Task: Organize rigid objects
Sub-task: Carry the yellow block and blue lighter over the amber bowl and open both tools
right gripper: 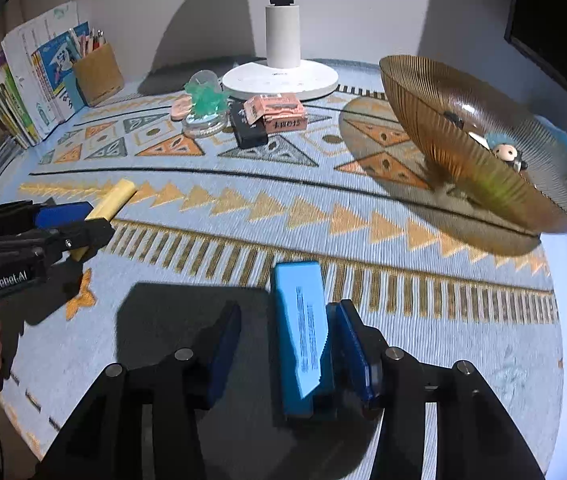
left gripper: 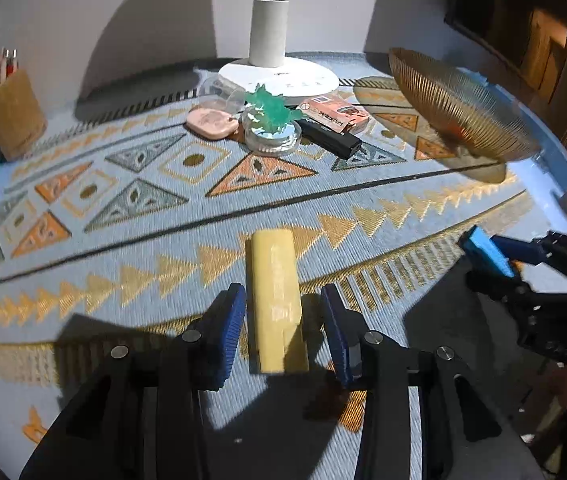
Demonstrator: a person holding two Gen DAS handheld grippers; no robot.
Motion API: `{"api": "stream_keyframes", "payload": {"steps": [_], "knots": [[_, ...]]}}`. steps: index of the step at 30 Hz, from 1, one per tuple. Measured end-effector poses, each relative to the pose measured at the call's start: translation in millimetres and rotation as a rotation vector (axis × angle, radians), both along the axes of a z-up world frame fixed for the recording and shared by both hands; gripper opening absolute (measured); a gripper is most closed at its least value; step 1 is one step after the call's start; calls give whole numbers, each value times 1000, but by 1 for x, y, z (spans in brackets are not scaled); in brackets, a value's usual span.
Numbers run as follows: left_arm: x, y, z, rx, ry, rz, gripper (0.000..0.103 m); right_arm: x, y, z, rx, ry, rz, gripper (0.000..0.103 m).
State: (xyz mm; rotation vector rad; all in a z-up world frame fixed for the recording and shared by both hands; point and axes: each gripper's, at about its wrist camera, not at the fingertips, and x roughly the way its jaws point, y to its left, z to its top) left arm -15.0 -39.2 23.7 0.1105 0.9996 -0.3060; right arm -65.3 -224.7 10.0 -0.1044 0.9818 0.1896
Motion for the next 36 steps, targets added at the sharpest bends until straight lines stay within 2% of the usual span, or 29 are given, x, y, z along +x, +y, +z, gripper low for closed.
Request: {"api": "stream_keyframes", "payload": {"steps": [3, 6, 12, 17, 21, 25, 29, 31, 36], "knots": [[-1, -11, 0, 62, -32, -2, 21, 1, -2, 1, 1, -15, -18, 24], [-5, -17, 1, 87, -59, 8, 21, 0, -8, 1, 45, -13, -24, 24], [-20, -23, 28, -43, -118, -68, 21, -11, -19, 10, 145, -2, -29, 24], [-26, -43, 59, -42, -197, -111, 21, -18, -36, 33, 220, -37, -67, 24], [-23, -61, 94, -101, -261, -148, 21, -23, -56, 60, 257, -104, -106, 24], [-14, -84, 134, -155, -359, -170, 21, -25, -89, 94, 291, -188, -159, 24], [-1, -115, 174, -229, -454, -199, 21, -22, -134, 137, 298, -291, -247, 24], [9, -136, 189, -231, -483, -210, 21, -19, -156, 158, 285, -351, -300, 24], [53, -181, 193, -279, -465, -206, 21, 3, -199, 181, 217, -410, -429, 24]]}}
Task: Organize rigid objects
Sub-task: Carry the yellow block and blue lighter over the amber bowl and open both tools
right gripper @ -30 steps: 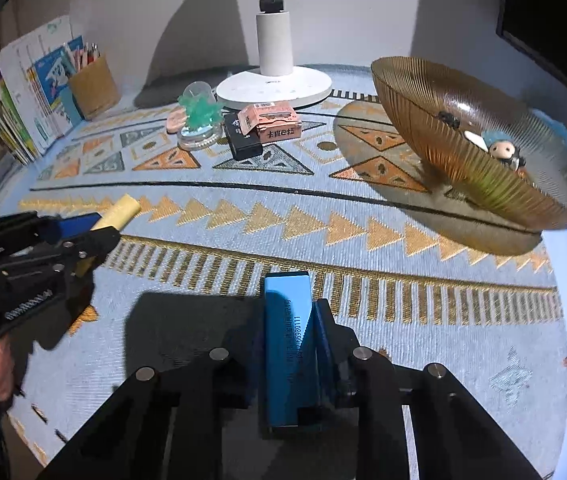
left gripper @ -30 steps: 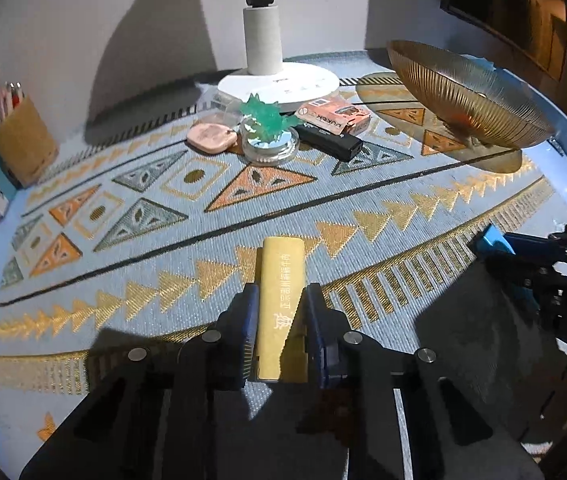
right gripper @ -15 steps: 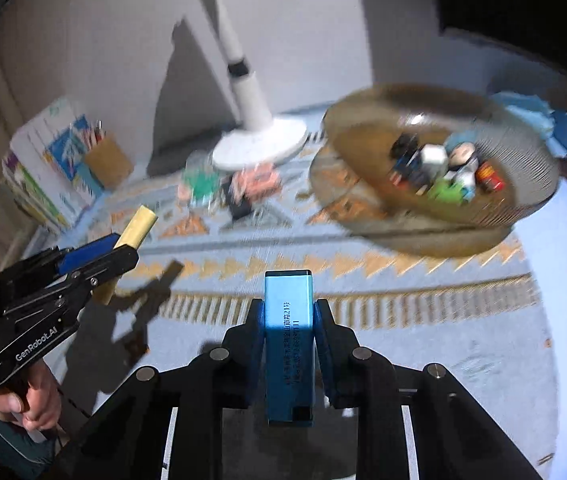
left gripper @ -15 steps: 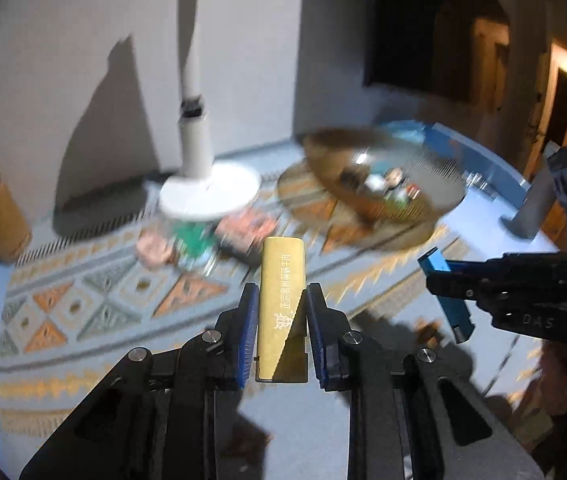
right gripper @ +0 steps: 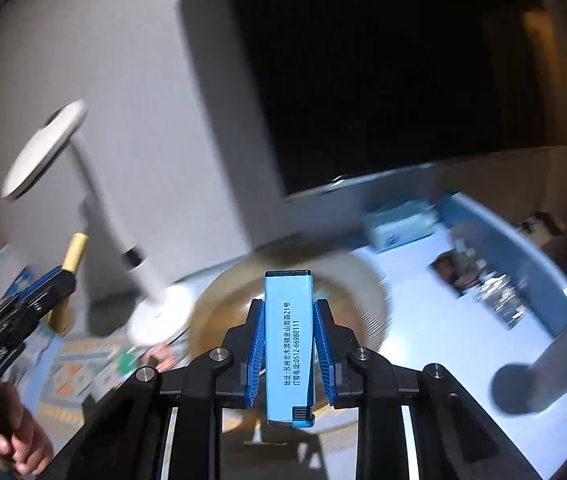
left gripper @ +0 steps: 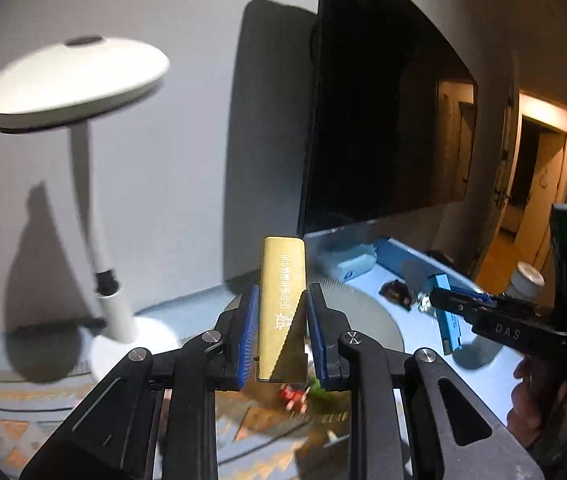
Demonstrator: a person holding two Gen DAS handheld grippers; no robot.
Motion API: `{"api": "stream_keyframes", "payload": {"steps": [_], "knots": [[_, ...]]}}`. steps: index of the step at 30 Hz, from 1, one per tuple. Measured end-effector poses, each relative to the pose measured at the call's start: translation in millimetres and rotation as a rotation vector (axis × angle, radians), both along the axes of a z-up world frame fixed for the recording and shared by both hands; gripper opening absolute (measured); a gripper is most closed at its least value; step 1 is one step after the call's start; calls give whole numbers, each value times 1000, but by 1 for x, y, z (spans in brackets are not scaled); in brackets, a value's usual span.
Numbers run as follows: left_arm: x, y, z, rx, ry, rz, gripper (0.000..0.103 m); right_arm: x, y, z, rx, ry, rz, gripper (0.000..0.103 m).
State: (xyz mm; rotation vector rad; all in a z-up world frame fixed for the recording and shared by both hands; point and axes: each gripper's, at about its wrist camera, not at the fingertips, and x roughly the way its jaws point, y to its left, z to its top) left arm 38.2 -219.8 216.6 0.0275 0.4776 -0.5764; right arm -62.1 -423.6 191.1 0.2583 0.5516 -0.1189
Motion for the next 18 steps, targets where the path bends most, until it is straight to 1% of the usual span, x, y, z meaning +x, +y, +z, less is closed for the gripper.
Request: {"api": "stream_keyframes", "payload": {"steps": [2, 5, 8, 12, 16, 18], "knots": [[21, -14, -14, -8, 40, 6, 21, 12, -15, -2, 0, 6, -32, 24], [51, -25, -45, -33, 125, 15, 21, 39, -33, -17, 39, 59, -52, 24], [69, -36, -77, -15, 186, 22, 21, 66, -42, -38, 84, 118, -43, 24], [84, -43, -110, 7, 255, 31, 21, 92, -45, -68, 67, 204, -62, 24], [89, -47, -125, 24, 284, 39, 21, 101, -45, -88, 20, 265, -101, 24], [92, -46, -131, 30, 290, 42, 21, 101, -41, -90, -3, 272, -106, 24]]}}
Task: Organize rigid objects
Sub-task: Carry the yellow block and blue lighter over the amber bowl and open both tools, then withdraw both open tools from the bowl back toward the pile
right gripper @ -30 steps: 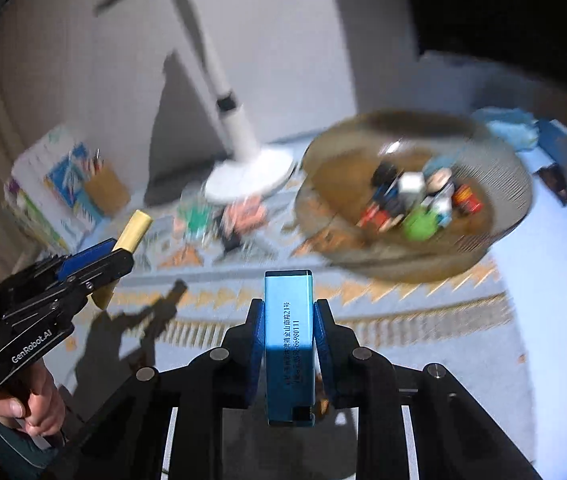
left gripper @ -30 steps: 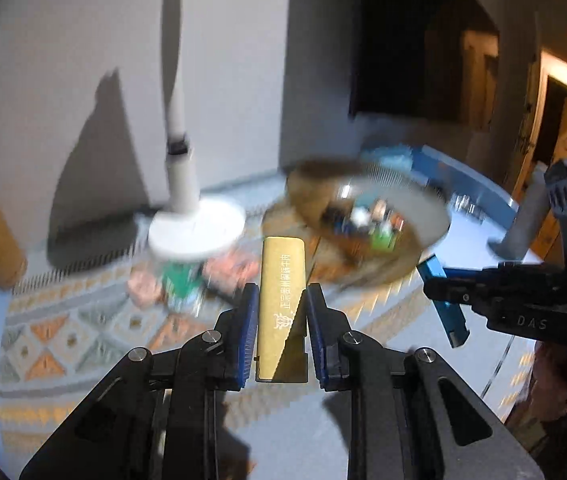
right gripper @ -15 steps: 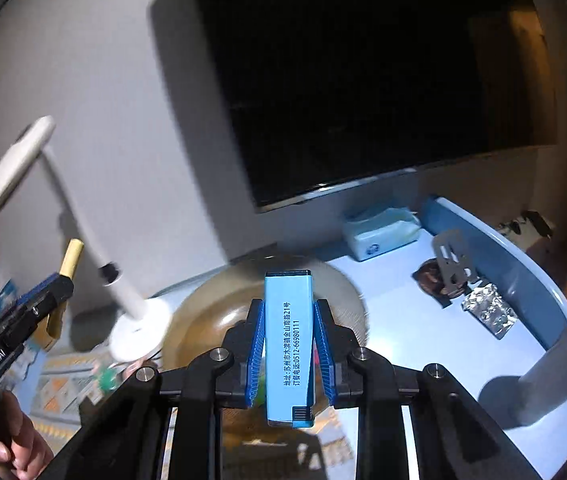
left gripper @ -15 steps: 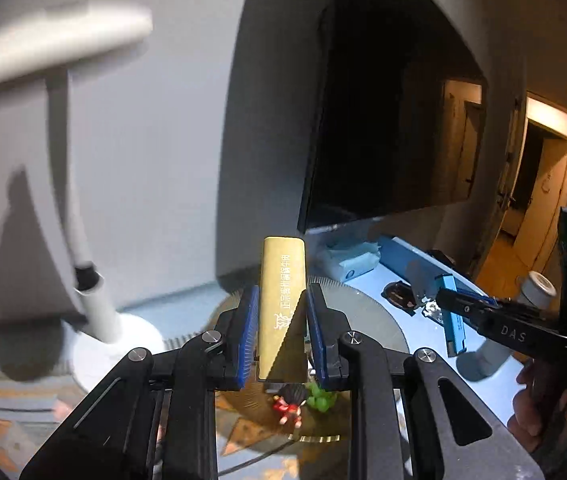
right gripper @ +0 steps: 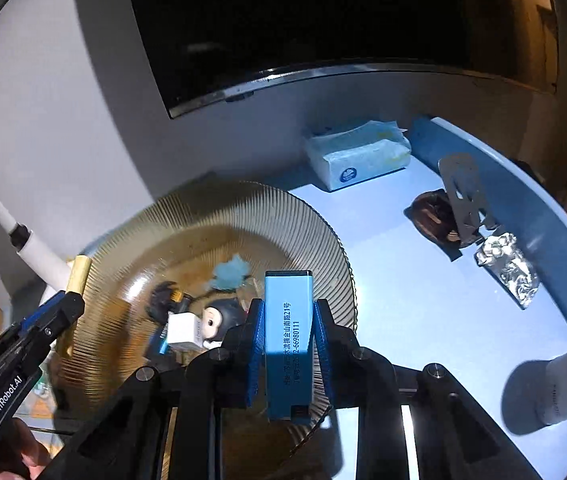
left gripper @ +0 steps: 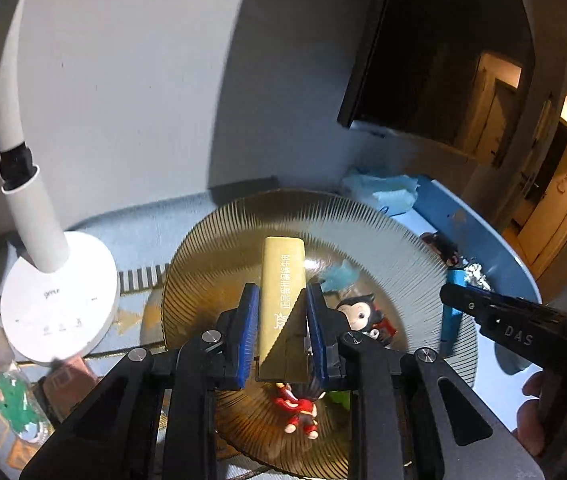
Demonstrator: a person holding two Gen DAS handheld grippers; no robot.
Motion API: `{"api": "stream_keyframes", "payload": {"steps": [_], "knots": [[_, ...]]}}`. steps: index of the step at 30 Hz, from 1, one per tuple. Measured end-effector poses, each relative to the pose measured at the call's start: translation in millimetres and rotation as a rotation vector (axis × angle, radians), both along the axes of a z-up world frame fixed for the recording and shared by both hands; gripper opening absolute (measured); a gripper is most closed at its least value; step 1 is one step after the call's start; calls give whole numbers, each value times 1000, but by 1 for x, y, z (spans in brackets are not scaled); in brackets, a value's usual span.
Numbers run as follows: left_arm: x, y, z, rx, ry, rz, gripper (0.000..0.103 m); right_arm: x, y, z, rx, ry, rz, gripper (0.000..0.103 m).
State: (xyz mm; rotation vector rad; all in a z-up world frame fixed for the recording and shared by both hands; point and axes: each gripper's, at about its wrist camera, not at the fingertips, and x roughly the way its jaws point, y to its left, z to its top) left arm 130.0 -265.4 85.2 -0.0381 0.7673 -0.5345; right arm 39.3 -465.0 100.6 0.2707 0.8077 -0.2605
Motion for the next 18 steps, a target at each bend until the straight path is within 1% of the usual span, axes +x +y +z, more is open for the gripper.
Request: {"api": "stream_keyframes", "payload": {"steps": [5, 6, 7, 8, 9, 10, 11, 12, 14, 16, 18], "knots": [[2, -4, -6, 17, 21, 5, 21, 2, 2, -4, -16, 14, -1, 24], [2, -3, -6, 13, 22, 7, 24, 2, 2, -4, -21, 18, -3, 24], [1, -1, -4, -2, 22, 4, 33, 1, 2, -4, -23, 19, -4, 24], [-1, 1, -1, -9, 19, 6, 57, 1, 2, -4, -20, 18, -4, 25], [-4, 5, 5, -17, 1, 15, 85, 0, 1, -3, -13, 16, -2, 27], [-10, 11, 14, -34, -47, 29, 91, -1, 1, -2, -4, 16, -1, 35], [-15, 15, 22, -44, -89, 41, 93, -4, 0, 1, 4, 9, -2, 44], [-22, 20, 32, -46, -126, 42, 93, -8, 0, 6, 6, -11, -1, 48], [-29, 26, 48, -52, -144, 17, 93, -19, 3, 20, -2, -65, -1, 58], [-39, 35, 62, -67, -164, 21, 93, -29, 8, 33, -7, -106, 3, 62], [-51, 47, 74, -86, -181, 19, 93, -38, 17, 45, -6, -135, 26, 63]]}}
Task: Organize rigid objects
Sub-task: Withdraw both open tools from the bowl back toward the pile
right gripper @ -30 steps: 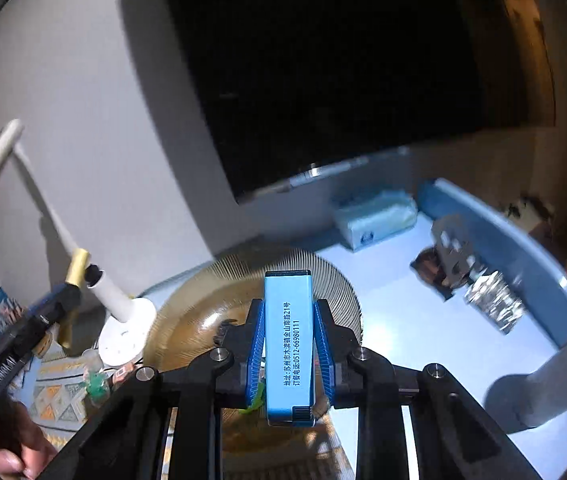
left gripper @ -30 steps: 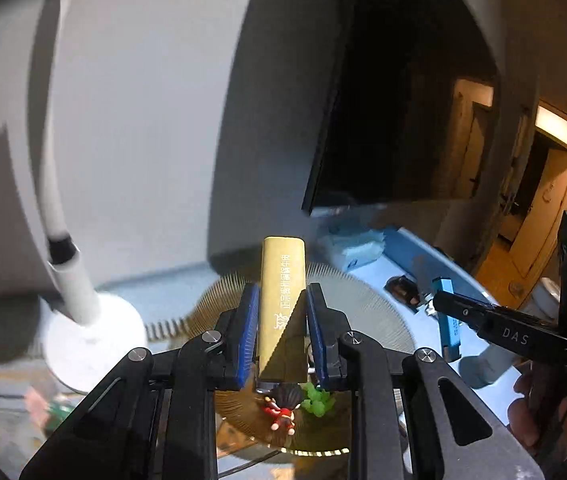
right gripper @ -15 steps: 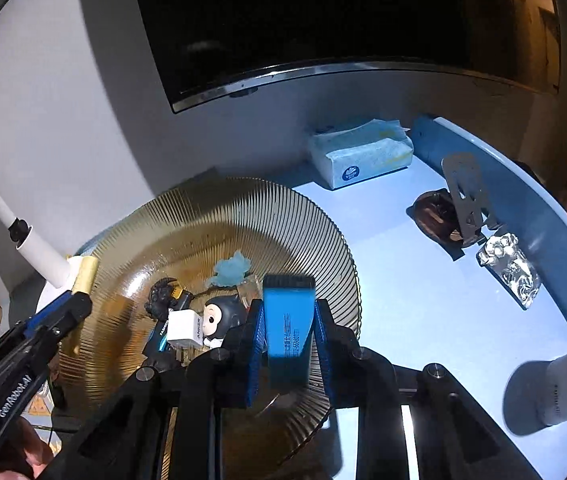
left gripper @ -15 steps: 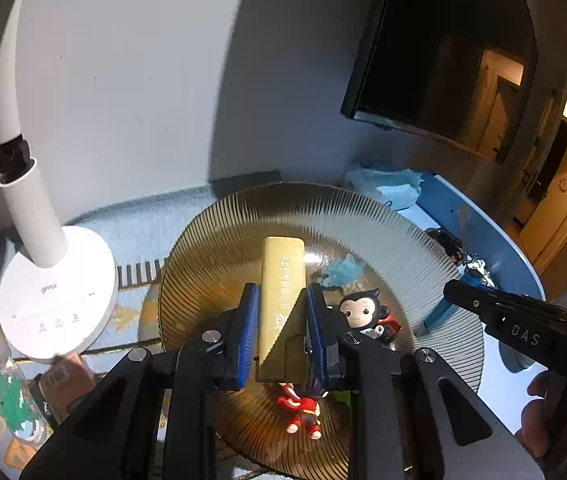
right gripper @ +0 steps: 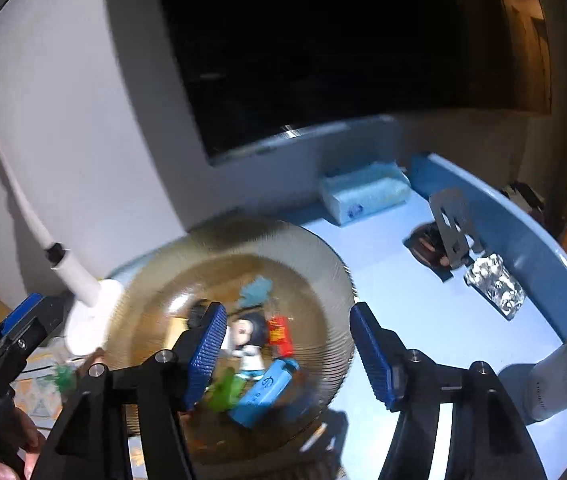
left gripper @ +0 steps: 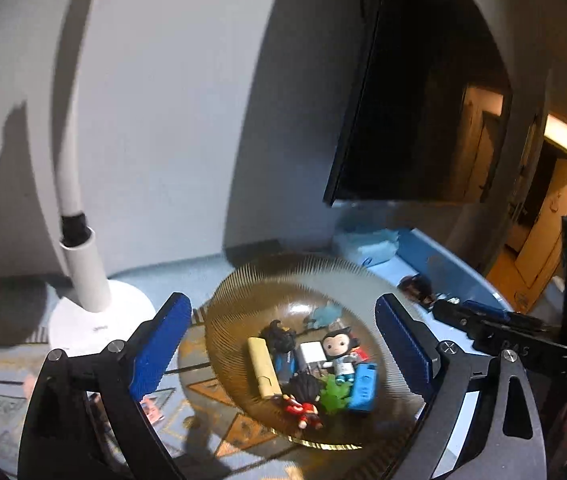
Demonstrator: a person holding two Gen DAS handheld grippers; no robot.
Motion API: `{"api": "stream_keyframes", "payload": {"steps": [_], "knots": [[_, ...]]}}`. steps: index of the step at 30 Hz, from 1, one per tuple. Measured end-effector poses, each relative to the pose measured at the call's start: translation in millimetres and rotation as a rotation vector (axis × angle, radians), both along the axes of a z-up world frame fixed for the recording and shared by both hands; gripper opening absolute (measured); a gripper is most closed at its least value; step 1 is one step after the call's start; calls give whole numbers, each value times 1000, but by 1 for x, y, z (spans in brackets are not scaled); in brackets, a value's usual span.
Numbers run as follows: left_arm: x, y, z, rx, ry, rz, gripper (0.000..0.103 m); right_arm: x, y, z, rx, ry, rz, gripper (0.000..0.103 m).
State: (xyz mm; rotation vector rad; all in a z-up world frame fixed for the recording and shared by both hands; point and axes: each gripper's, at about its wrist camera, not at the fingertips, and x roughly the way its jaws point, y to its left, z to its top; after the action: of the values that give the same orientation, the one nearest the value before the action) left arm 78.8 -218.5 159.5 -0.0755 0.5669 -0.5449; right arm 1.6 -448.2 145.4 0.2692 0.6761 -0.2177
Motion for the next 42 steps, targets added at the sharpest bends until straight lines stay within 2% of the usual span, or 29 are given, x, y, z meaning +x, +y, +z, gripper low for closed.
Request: {"api": "stream_keyframes", "payload": {"steps": [5, 6, 8, 10, 13, 16, 18, 20, 24, 27, 29, 31, 35, 42], "knots": [[-39, 36, 27, -24, -54, 8, 93, -22, 40, 20, -49, -40, 72, 64], [-49, 47, 33, -20, -72, 13, 94, -27, 51, 24, -58, -48, 93, 66], [-64, 68, 46, -5, -110, 29, 94, -37, 74, 30, -72, -67, 142, 78], [-79, 98, 63, -9, -160, 80, 99, -46, 97, 34, -88, -84, 189, 85], [-102, 147, 86, -53, -221, 172, 102, -60, 135, 40, -130, -115, 266, 85], [-116, 184, 94, -45, -208, 215, 102, -70, 169, 39, -129, -141, 351, 88], [-127, 209, 84, -30, -209, 264, 102, -77, 184, 30, -101, -162, 390, 88], [-132, 224, 63, -4, -183, 310, 102, -80, 196, 10, -74, -157, 426, 88], [-116, 247, -7, 28, -19, 374, 102, -73, 220, -47, -21, -72, 468, 88], [-96, 260, -61, 32, 119, 408, 102, -65, 228, -81, -25, -9, 470, 88], [-88, 266, -85, 52, 175, 426, 102, -61, 231, -96, -50, 16, 466, 88], [-86, 269, -101, 75, 198, 447, 102, -63, 231, -101, -76, 9, 465, 88], [-84, 260, -120, 137, 211, 467, 102, -59, 230, -109, -66, 32, 464, 88], [-90, 241, -118, 235, 178, 451, 102, -51, 233, -118, -75, 88, 447, 88]]}}
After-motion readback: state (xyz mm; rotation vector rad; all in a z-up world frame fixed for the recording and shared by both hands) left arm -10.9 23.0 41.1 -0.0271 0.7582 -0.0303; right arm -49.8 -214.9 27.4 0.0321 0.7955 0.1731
